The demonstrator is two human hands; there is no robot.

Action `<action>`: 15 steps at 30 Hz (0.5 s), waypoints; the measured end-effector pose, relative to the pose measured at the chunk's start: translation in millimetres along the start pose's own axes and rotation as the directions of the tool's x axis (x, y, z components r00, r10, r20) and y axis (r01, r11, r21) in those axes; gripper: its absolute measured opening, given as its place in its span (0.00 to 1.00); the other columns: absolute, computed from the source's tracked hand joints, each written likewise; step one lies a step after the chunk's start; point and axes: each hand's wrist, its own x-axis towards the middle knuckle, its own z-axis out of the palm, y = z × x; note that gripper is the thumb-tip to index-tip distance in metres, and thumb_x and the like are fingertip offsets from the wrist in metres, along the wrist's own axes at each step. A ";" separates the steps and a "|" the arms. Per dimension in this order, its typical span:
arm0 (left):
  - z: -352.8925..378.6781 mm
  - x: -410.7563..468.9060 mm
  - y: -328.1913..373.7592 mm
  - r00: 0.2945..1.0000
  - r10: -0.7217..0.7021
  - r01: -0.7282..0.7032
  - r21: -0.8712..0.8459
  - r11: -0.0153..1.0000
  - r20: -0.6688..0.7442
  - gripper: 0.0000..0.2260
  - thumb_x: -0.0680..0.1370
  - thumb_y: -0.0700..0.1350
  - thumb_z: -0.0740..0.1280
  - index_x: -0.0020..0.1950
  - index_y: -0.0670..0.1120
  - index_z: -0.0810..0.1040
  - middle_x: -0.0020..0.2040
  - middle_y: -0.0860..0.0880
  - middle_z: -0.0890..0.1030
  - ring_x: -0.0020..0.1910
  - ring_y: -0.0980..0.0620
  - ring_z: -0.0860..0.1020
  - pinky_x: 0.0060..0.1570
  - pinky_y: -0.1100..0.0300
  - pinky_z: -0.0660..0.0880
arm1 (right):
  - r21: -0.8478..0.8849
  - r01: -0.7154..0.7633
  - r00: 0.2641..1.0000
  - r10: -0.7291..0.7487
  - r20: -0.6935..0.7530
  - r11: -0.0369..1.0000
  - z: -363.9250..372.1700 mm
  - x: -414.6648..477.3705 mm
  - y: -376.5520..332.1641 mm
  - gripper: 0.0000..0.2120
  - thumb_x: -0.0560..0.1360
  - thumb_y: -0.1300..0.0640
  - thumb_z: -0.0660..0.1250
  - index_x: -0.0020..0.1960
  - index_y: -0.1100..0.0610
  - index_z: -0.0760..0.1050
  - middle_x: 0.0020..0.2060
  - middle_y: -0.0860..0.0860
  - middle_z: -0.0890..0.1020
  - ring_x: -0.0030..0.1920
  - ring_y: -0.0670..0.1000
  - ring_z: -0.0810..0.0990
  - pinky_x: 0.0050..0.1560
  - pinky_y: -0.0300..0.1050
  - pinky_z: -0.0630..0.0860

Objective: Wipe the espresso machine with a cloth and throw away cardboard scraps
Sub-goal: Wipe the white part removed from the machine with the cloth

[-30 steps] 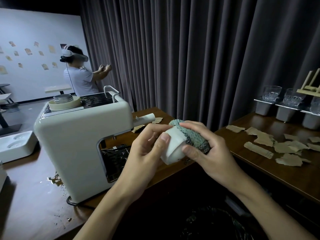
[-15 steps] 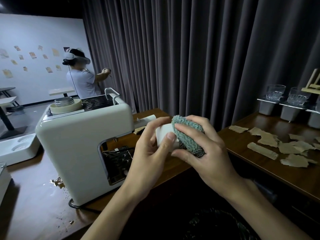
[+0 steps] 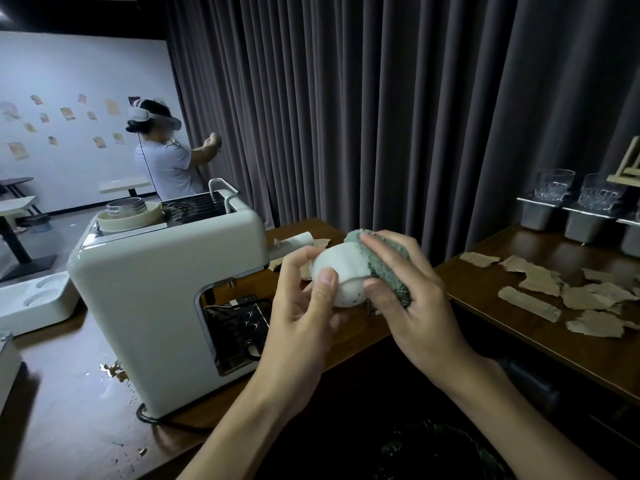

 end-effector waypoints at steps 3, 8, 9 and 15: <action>-0.2 1.6 0.3 0.997 -0.062 0.065 -0.110 0.992 0.035 0.11 0.79 0.50 0.64 0.60 0.55 0.73 0.65 0.38 0.76 0.57 0.42 0.80 0.58 0.47 0.78 | 0.154 -0.108 0.993 0.113 -0.028 0.982 1.4 0.7 -1.0 0.19 0.79 0.53 0.62 0.70 0.52 0.70 0.64 0.48 0.72 0.67 0.45 0.72 0.61 0.33 0.71; -4.9 5.1 4.9 0.992 0.000 -0.032 0.262 0.964 0.122 0.14 0.82 0.53 0.59 0.67 0.59 0.74 0.62 0.47 0.78 0.61 0.46 0.79 0.61 0.46 0.78 | -0.012 -0.037 0.998 0.036 -0.059 0.999 1.7 -4.5 0.3 0.20 0.77 0.53 0.68 0.68 0.55 0.73 0.62 0.50 0.72 0.66 0.46 0.72 0.60 0.34 0.73; -4.8 6.3 7.2 0.987 0.022 -0.070 0.306 0.950 0.158 0.15 0.82 0.52 0.59 0.68 0.58 0.74 0.62 0.48 0.78 0.61 0.48 0.79 0.60 0.50 0.79 | -0.074 0.012 0.999 -0.016 -0.051 0.997 1.9 -5.6 0.1 0.20 0.77 0.52 0.67 0.68 0.56 0.73 0.62 0.50 0.71 0.66 0.46 0.72 0.61 0.35 0.73; -5.6 7.6 8.7 0.997 0.022 -0.031 0.129 0.991 0.071 0.14 0.81 0.51 0.65 0.66 0.54 0.76 0.57 0.45 0.82 0.55 0.44 0.82 0.55 0.47 0.79 | -0.018 0.018 1.000 -0.019 -0.024 1.000 0.4 -0.9 -0.2 0.22 0.77 0.51 0.65 0.71 0.53 0.69 0.65 0.48 0.70 0.69 0.45 0.69 0.63 0.35 0.71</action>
